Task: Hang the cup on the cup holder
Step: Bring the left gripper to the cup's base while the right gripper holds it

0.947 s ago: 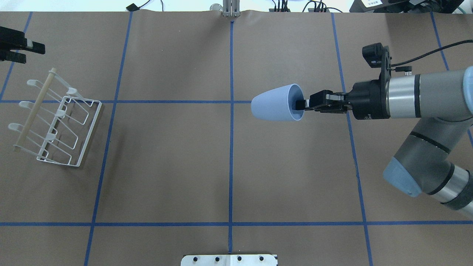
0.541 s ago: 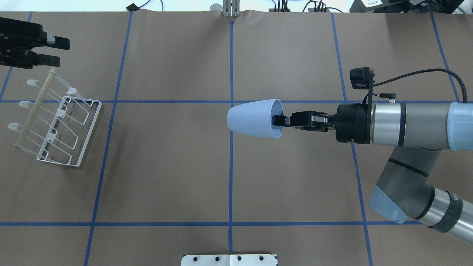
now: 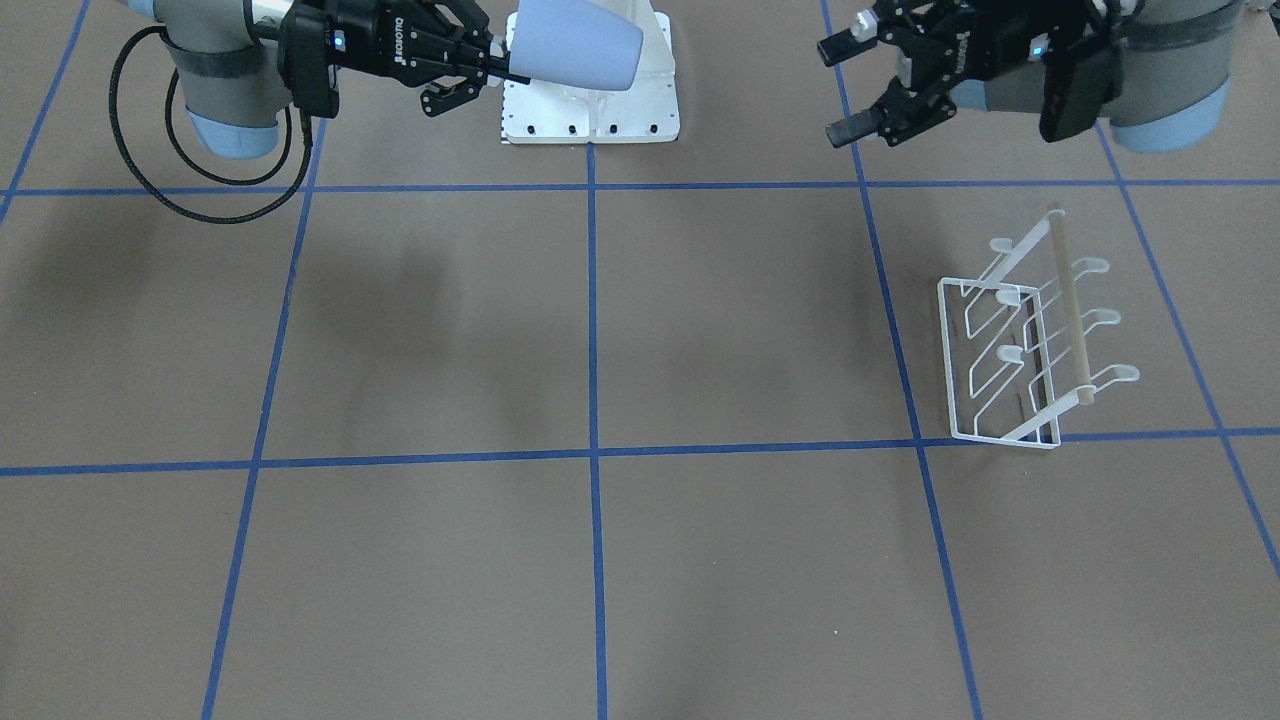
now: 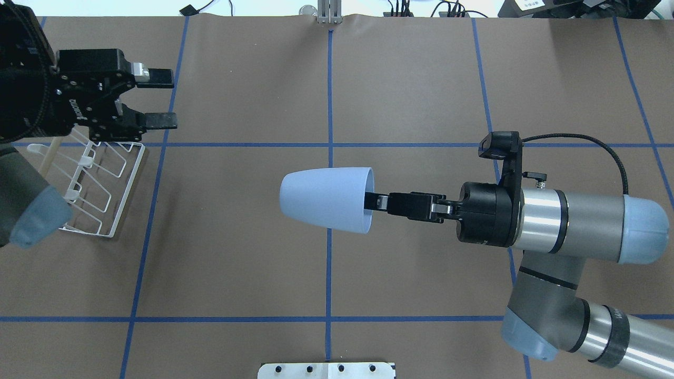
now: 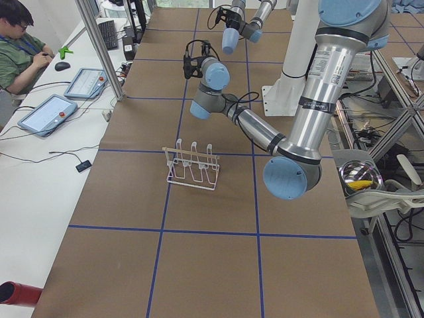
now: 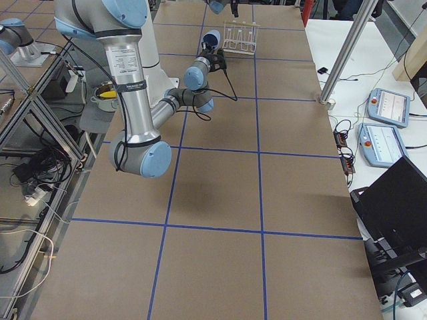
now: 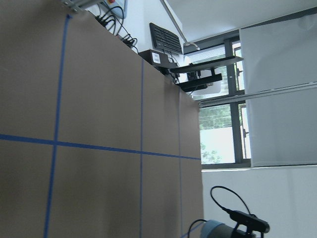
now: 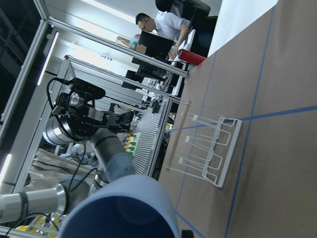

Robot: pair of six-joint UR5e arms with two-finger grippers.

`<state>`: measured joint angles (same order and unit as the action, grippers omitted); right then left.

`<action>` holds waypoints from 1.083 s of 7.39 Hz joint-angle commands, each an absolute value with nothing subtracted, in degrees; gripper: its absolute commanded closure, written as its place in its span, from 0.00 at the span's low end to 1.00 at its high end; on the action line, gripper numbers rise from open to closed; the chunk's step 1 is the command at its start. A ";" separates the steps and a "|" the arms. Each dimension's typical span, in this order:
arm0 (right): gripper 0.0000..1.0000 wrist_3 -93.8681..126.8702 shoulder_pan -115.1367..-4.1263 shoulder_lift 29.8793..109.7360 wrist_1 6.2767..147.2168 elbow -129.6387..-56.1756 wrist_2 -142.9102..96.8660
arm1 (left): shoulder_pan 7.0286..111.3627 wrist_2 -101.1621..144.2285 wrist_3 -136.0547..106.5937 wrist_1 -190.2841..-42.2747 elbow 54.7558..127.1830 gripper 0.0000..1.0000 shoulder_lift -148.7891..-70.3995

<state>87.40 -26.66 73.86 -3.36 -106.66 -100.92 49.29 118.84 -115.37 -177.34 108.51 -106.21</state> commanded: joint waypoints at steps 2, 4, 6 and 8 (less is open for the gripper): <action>1.00 87.36 -24.79 72.16 -9.64 -106.35 -100.02 | 41.58 110.30 -120.74 -177.63 111.18 0.01 -108.18; 1.00 87.36 -24.79 72.07 -9.76 -106.44 -99.93 | 38.43 110.04 -122.70 -177.28 110.74 0.02 -110.30; 1.00 87.28 -24.79 71.98 -9.76 -106.52 -99.93 | 35.09 108.91 -122.70 -176.93 110.48 0.02 -111.26; 1.00 87.10 -24.70 71.98 -9.76 -106.35 -99.41 | 31.92 108.02 -122.61 -177.01 110.48 0.02 -111.62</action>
